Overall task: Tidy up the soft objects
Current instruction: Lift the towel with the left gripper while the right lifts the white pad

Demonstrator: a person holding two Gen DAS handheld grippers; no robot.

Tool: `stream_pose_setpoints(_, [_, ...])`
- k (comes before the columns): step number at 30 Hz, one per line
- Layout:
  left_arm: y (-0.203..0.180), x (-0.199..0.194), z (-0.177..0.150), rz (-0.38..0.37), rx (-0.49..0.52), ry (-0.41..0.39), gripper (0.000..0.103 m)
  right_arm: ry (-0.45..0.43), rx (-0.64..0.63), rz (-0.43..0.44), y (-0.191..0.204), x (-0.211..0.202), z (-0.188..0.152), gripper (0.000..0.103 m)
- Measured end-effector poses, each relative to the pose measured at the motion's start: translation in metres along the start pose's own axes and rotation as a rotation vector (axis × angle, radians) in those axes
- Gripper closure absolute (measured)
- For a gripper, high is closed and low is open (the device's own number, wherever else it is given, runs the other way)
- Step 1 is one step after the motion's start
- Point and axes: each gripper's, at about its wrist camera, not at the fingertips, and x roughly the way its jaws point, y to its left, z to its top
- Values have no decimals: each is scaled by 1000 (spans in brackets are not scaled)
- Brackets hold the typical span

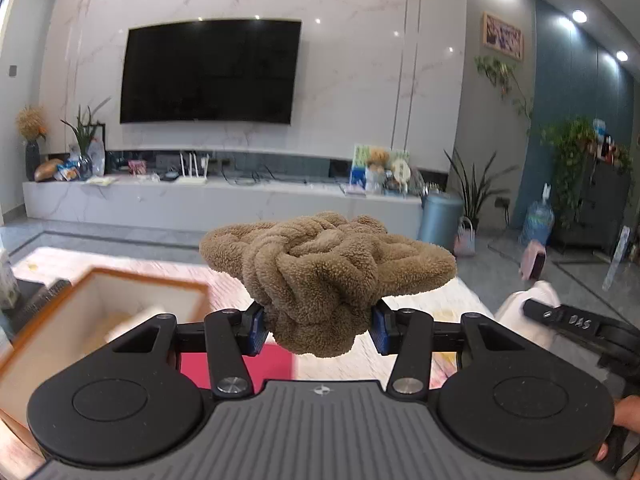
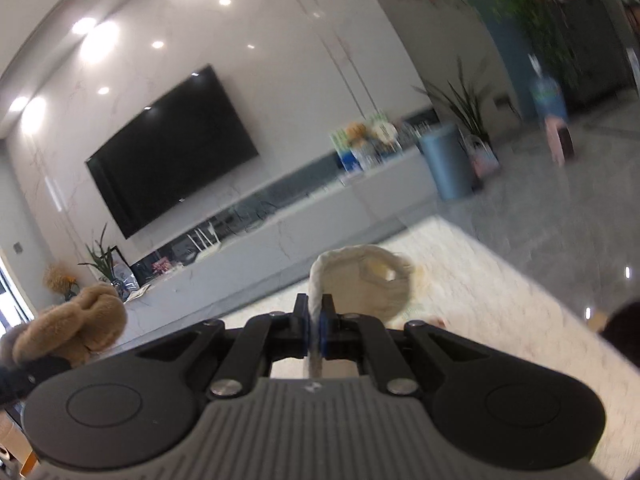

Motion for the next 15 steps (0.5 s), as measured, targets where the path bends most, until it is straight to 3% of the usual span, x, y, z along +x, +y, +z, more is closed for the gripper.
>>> stream_pose_setpoints(2, [18, -12, 11, 3, -19, -41, 47, -49, -35, -18, 28, -17, 10, 101])
stream_pose_setpoints(8, [74, -42, 30, 81, -29, -141, 47, -184, -151, 78, 129, -65, 29, 101])
stream_pose_setpoints(15, [156, -60, 31, 188, -93, -176, 47, -201, -188, 272, 242, -70, 15, 101])
